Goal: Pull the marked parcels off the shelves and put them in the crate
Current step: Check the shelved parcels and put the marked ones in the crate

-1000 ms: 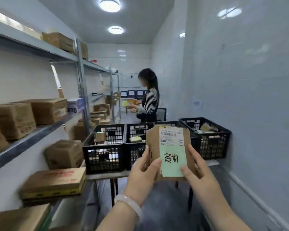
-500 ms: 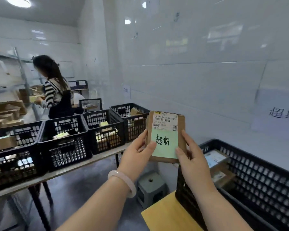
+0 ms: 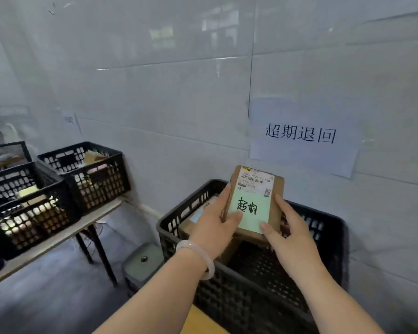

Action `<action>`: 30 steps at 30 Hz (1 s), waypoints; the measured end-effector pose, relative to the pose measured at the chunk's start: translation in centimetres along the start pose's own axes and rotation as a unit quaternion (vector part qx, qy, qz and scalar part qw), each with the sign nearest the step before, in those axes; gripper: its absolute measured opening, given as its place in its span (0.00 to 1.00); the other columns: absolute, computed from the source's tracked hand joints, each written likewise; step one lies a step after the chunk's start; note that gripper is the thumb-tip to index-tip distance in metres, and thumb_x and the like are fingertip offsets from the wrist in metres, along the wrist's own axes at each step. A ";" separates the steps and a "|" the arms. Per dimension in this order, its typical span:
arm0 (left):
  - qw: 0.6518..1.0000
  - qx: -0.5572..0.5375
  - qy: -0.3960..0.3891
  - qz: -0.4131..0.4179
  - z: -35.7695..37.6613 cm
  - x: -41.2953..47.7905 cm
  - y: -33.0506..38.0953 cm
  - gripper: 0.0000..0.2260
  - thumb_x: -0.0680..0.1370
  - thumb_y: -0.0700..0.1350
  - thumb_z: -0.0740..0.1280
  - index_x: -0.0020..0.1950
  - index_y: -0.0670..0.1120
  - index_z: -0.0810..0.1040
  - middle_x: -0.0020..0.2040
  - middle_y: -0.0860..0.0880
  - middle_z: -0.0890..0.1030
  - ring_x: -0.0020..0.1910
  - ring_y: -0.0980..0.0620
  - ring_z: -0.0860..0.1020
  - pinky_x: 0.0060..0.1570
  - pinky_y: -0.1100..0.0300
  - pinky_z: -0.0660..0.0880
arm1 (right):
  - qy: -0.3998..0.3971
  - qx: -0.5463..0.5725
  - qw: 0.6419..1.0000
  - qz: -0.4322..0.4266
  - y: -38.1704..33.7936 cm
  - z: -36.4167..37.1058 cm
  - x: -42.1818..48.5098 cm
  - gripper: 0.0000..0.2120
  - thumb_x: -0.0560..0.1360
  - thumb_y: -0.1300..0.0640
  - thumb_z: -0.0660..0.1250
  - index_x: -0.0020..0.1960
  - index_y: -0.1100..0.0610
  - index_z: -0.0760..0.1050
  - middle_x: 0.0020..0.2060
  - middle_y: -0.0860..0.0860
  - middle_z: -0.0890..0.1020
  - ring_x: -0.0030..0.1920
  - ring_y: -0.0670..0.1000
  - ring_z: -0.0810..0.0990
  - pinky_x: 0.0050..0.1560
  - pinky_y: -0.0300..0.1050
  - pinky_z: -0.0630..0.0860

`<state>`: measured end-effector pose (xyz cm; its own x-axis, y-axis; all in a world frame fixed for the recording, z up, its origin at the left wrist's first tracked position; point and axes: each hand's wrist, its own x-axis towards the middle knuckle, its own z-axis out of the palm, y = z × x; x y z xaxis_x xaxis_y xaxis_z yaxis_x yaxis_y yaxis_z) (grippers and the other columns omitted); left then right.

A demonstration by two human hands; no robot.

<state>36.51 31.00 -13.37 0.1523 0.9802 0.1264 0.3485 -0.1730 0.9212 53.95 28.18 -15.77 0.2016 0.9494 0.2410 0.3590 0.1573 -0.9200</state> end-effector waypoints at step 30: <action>0.837 0.402 -0.362 -0.077 9.5 21.4 -20.8 0.35 0.77 0.63 0.62 0.78 0.64 0.46 0.70 0.48 0.70 0.73 0.41 0.58 0.69 0.44 0.60 | 0.026 -0.079 0.912 0.402 20.8 9.3 11.8 0.40 0.70 0.62 0.72 0.75 0.40 0.60 0.68 0.52 0.71 0.58 0.51 0.77 0.49 0.45 0.81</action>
<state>41.33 54.65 -33.37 0.4675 0.7318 -0.4959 0.8816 -0.3442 0.3231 55.32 45.19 -34.94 0.4997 0.7251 -0.4739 0.2012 -0.6293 -0.7507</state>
